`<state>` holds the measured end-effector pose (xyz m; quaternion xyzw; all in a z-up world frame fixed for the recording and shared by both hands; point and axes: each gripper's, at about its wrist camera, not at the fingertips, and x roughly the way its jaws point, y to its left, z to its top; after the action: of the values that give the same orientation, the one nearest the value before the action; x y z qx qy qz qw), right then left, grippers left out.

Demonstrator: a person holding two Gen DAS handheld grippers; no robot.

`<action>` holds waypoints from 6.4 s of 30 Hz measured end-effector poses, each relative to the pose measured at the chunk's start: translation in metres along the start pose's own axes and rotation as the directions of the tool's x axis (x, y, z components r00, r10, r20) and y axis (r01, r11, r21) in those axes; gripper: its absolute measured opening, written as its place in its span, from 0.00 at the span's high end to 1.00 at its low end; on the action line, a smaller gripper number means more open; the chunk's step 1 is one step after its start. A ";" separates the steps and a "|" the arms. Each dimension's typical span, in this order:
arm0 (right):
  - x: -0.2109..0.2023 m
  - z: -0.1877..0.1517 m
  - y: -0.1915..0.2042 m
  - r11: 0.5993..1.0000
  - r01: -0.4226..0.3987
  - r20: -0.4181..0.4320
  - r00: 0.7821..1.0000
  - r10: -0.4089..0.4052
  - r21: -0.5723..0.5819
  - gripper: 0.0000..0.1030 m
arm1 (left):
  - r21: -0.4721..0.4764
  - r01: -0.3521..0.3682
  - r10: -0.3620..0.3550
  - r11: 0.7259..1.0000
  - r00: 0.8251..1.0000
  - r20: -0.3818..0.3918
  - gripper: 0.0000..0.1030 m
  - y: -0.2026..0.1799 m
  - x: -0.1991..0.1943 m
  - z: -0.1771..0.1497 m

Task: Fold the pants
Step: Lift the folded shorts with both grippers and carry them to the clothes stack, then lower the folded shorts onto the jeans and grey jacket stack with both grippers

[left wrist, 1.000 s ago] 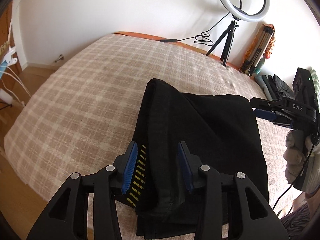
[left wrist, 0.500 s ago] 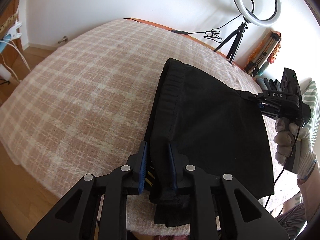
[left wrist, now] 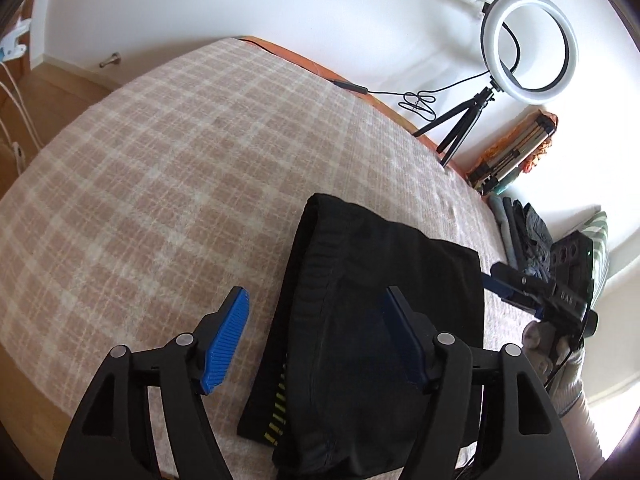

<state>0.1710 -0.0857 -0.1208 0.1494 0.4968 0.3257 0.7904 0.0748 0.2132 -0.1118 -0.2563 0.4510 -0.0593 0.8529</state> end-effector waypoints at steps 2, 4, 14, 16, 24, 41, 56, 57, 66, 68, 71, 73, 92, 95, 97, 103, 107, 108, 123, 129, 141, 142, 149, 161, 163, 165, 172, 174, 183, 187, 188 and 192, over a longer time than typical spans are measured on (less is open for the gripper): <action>-0.003 -0.005 -0.001 1.000 -0.011 -0.018 1.000 0.011 -0.017 0.25 | 0.005 0.021 -0.021 1.000 0.999 -0.034 0.33 0.003 0.012 0.010; -0.002 -0.011 -0.003 0.999 -0.022 -0.040 0.999 0.021 -0.023 0.23 | 0.001 0.050 -0.050 0.999 0.995 -0.083 0.33 0.007 0.025 0.015; 0.022 -0.016 -0.008 0.998 -0.062 -0.081 0.995 0.059 -0.029 0.22 | 0.041 0.076 -0.069 0.996 0.986 -0.152 0.33 0.011 0.054 0.024; 0.027 -0.013 -0.004 0.996 -0.077 -0.080 0.994 0.073 -0.043 0.20 | 0.040 0.095 -0.088 0.995 0.985 -0.150 0.33 0.011 0.057 0.027; 0.042 -0.011 0.011 0.982 -0.153 -0.114 0.984 0.140 -0.111 0.21 | 0.199 0.078 -0.048 0.977 0.987 -0.152 0.48 -0.012 0.068 0.023; 0.049 -0.014 0.026 0.987 -0.127 -0.056 0.991 0.122 -0.100 0.84 | 0.190 0.099 -0.089 0.977 0.994 -0.059 0.76 -0.021 0.057 0.016; -0.057 -0.009 0.092 0.946 -0.005 0.148 0.987 0.057 -0.325 0.88 | 0.324 0.131 -0.176 0.937 0.978 0.115 0.77 -0.090 -0.012 0.023; -0.065 -0.007 0.092 0.942 0.003 0.156 0.986 0.052 -0.335 0.88 | 0.325 0.139 -0.186 0.935 0.976 0.117 0.77 -0.095 -0.012 0.024; -0.133 0.010 0.092 0.897 0.140 0.233 0.971 -0.043 -0.418 0.89 | 0.344 0.205 -0.267 0.916 0.953 0.143 0.77 -0.155 -0.001 0.034; -0.146 0.015 0.090 0.887 0.173 0.249 0.966 -0.069 -0.428 0.89 | 0.345 0.225 -0.289 0.911 0.946 0.145 0.77 -0.168 0.002 0.035; -0.167 0.023 0.083 0.874 0.213 0.268 0.958 -0.100 -0.437 0.90 | 0.348 0.254 -0.322 0.902 0.934 0.153 0.77 -0.190 0.009 0.038; -0.181 0.032 0.078 0.869 0.231 0.278 0.954 -0.114 -0.437 0.90 | 0.340 0.276 -0.344 0.899 0.925 0.159 0.77 -0.202 0.014 0.040; -0.302 0.148 -0.023 0.834 0.350 0.331 0.919 -0.216 -0.427 0.90 | 0.426 0.393 -0.480 0.815 0.869 0.117 0.87 -0.371 0.086 0.071; -0.322 0.159 -0.065 0.840 0.388 0.342 0.902 -0.262 -0.378 0.90 | 0.447 0.412 -0.486 0.794 0.872 0.059 0.88 -0.412 0.117 0.072; -0.334 0.165 -0.094 0.838 0.416 0.346 0.890 -0.296 -0.354 0.90 | 0.457 0.428 -0.493 0.780 0.870 0.026 0.88 -0.437 0.135 0.069; -0.365 0.179 -0.192 0.858 0.450 0.330 0.872 -0.362 -0.247 0.90 | 0.479 0.450 -0.477 0.754 0.876 -0.072 0.88 -0.505 0.192 0.065; -0.367 0.184 -0.249 0.861 0.473 0.314 0.859 -0.404 -0.185 0.90 | 0.479 0.447 -0.448 0.756 0.886 -0.119 0.88 -0.534 0.223 0.066; -0.364 0.185 -0.260 0.862 0.478 0.306 0.857 -0.414 -0.171 0.89 | 0.477 0.436 -0.436 0.763 0.892 -0.120 0.88 -0.539 0.231 0.069; -0.352 0.070 -0.230 0.834 0.542 0.366 0.801 -0.474 -0.105 0.63 | 0.466 0.338 -0.314 0.818 0.940 -0.132 0.88 -0.546 0.284 0.109; -0.293 0.044 -0.190 0.786 0.540 0.258 0.839 -0.479 -0.300 0.64 | 0.479 0.330 -0.297 0.814 0.944 -0.146 0.88 -0.560 0.290 0.108; -0.241 0.038 -0.190 0.465 0.724 0.258 0.644 -0.720 -0.510 0.87 | 0.471 0.330 -0.273 0.818 0.944 -0.186 0.88 -0.562 0.295 0.115; -0.243 0.039 -0.193 0.461 0.720 0.254 0.645 -0.721 -0.518 0.92 | 0.471 0.331 -0.271 0.818 0.943 -0.192 0.88 -0.563 0.295 0.116; -0.297 0.038 -0.218 0.499 0.736 0.270 0.649 -0.711 -0.458 0.99 | 0.481 0.370 -0.266 0.795 0.925 -0.272 0.88 -0.568 0.297 0.108; -0.354 0.031 -0.245 0.812 0.497 0.244 0.865 -0.438 -0.307 0.47 | 0.475 0.319 -0.179 0.820 0.932 -0.316 0.85 -0.535 0.328 0.083; -0.369 0.050 -0.251 0.858 0.469 0.303 0.866 -0.399 -0.209 0.43 | 0.466 0.333 -0.192 0.820 0.926 -0.325 0.84 -0.534 0.327 0.083; -0.375 0.073 -0.263 0.878 0.470 0.355 0.839 -0.413 -0.089 0.41 | 0.463 0.331 -0.192 0.822 0.927 -0.321 0.77 -0.534 0.326 0.084; -0.353 0.156 -0.329 0.908 0.365 0.363 0.833 -0.418 0.207 0.40 | 0.520 0.269 -0.150 0.811 0.954 -0.260 0.66 -0.535 0.316 0.089; -0.340 0.170 -0.337 0.915 0.340 0.353 0.846 -0.399 0.217 0.73 | 0.553 0.241 -0.143 0.798 0.966 -0.214 0.66 -0.534 0.309 0.091; -0.313 0.199 -0.327 0.844 0.527 0.310 0.789 -0.530 0.101 0.94 | 0.726 0.202 -0.206 0.658 0.975 -0.085 0.66 -0.551 0.284 0.070; -0.308 0.209 -0.335 0.811 0.580 0.300 0.763 -0.573 0.075 0.94 | 0.723 0.193 -0.165 0.663 0.980 -0.110 0.66 -0.568 0.317 0.066; -0.307 0.211 -0.338 0.800 0.596 0.298 0.753 -0.586 0.069 0.95 | 0.711 0.200 -0.163 0.674 0.979 -0.121 0.66 -0.570 0.325 0.067; -0.307 0.212 -0.361 0.770 0.631 0.287 0.725 -0.627 0.088 0.95 | 0.691 0.215 -0.150 0.690 0.977 -0.155 0.66 -0.578 0.346 0.065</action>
<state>0.4000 -0.5389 -0.0134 0.0135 0.3896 0.0161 0.9207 0.4045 -0.3750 -0.0541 0.0475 0.4028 -0.3220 0.8554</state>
